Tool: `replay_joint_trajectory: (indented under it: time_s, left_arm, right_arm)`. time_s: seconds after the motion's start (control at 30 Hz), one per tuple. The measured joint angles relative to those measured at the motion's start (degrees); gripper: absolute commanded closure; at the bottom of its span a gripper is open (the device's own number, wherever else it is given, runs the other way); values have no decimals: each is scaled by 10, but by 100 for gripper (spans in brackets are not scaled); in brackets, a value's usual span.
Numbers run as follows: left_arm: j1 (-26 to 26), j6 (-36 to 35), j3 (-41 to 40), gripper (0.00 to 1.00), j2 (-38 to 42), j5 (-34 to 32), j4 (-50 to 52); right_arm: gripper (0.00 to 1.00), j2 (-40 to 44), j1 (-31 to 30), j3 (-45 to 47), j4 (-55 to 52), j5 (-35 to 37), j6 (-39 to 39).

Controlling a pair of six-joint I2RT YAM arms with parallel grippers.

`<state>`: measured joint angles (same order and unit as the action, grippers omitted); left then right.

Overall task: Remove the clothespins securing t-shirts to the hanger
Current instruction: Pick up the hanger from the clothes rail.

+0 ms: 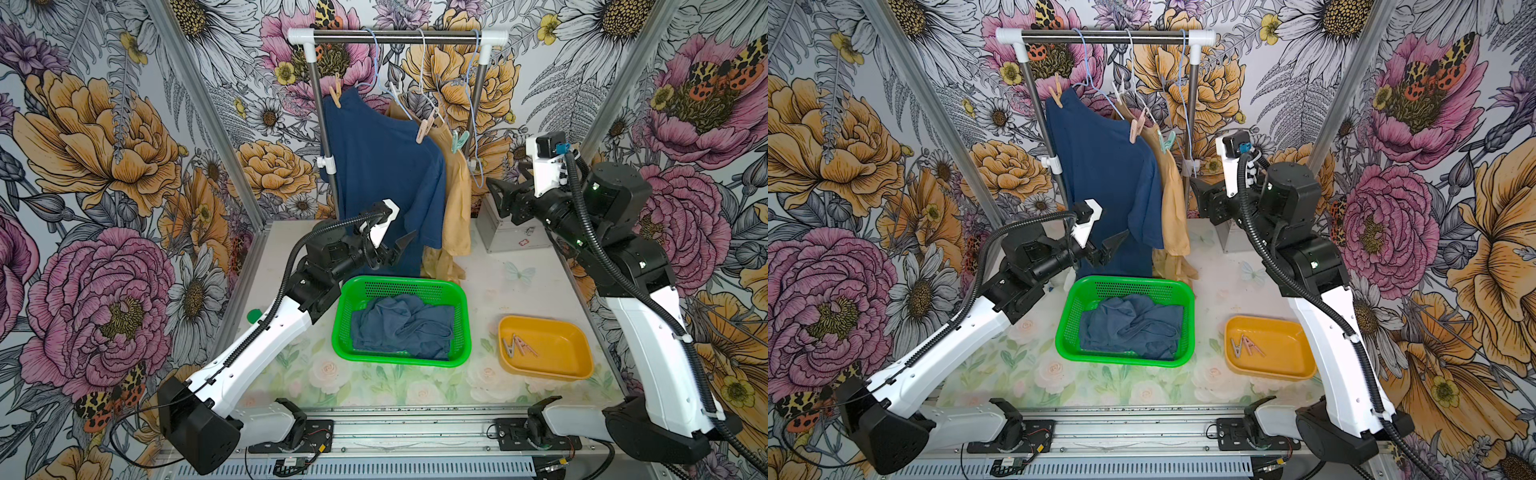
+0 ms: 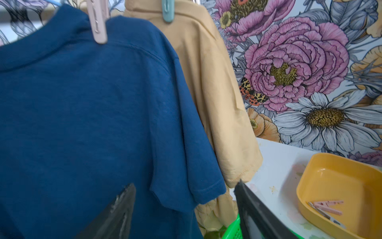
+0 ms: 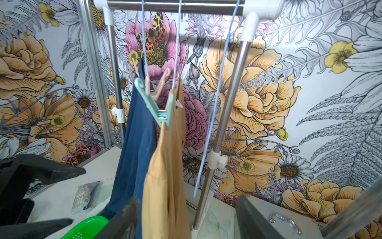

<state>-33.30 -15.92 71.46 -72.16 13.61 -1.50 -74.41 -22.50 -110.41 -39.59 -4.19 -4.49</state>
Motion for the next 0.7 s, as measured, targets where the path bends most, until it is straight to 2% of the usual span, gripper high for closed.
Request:
replay_joint_trajectory:
  time_s: [0.17,0.23,0.5,0.7]
  left_arm:
    - [6,14,37,22,-20,10,-27]
    - [7,23,47,22,-32,14,-36]
    - [10,43,75,22,-76,28,-57]
    - [10,55,83,22,-89,35,-65]
  right_arm:
    - [48,-4,-34,0,1,-2,-22]
    - [52,-20,-38,-6,0,-6,-27]
    - [53,-119,-38,-84,0,-14,-29]
    - [55,-155,-33,-124,0,-17,-20]
